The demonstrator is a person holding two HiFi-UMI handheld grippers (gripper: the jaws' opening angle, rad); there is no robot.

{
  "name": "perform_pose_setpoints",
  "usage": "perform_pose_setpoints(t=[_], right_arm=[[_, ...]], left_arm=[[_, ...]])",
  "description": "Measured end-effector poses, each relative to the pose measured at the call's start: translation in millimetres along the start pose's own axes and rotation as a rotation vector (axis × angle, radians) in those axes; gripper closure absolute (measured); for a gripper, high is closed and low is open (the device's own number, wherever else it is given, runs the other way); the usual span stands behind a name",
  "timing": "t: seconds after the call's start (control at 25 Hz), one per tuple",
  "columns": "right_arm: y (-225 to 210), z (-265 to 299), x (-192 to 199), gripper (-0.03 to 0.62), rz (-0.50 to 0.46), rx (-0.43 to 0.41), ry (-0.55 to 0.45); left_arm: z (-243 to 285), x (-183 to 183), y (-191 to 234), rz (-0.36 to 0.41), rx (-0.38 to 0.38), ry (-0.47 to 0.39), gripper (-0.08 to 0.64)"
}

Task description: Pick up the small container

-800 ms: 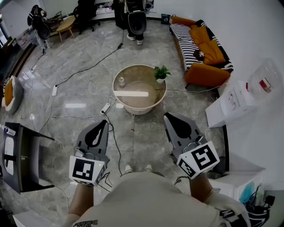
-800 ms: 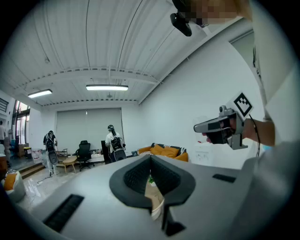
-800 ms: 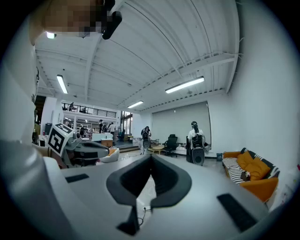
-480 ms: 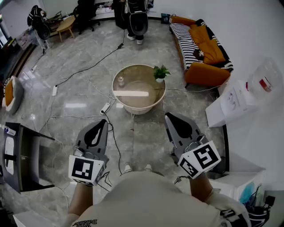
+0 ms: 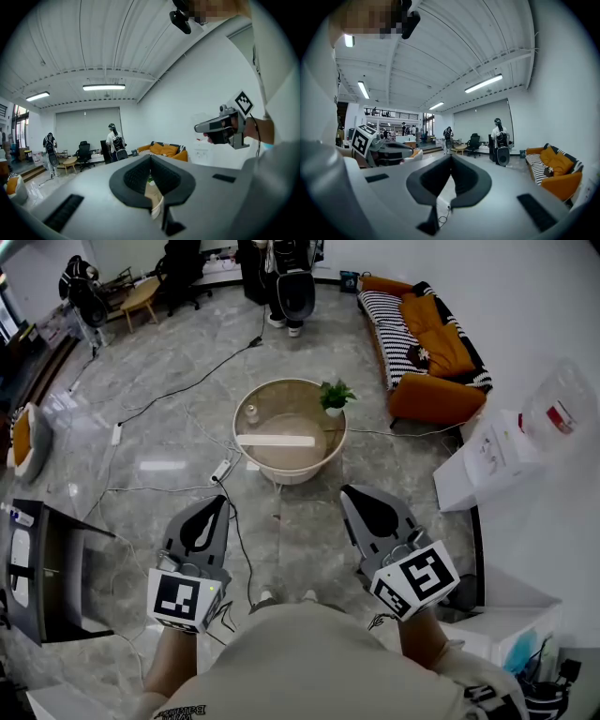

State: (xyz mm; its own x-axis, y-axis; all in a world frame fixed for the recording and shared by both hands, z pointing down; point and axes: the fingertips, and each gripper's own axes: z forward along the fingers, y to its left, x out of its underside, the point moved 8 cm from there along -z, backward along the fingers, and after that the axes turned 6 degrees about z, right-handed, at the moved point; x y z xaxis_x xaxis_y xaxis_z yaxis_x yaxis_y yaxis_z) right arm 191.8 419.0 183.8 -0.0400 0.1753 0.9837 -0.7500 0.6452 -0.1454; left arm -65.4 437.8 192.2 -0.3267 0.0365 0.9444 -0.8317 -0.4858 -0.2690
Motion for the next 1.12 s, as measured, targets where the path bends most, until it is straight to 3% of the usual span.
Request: perform_pose_setpoints(t=[0.56, 0.88, 1.12], right_arm=[[-44.4, -45.4, 19.5, 0.596, 0.035, 0.003, -0.029], [-60.8, -30.1, 30.3, 0.596, 0.026, -0.001, -0.026], [-90.7, -6.0, 35.3, 0.595, 0.034, 0.06, -0.035]], left_arm=[[18.5, -4.6, -61.2, 0.018, -0.011, -0.01, 0.554], [45.7, 6.2, -56.9, 0.014, -0.001, -0.019, 0.554], [75.7, 19.5, -37.1, 0.03, 0.014, -0.003, 0.554]])
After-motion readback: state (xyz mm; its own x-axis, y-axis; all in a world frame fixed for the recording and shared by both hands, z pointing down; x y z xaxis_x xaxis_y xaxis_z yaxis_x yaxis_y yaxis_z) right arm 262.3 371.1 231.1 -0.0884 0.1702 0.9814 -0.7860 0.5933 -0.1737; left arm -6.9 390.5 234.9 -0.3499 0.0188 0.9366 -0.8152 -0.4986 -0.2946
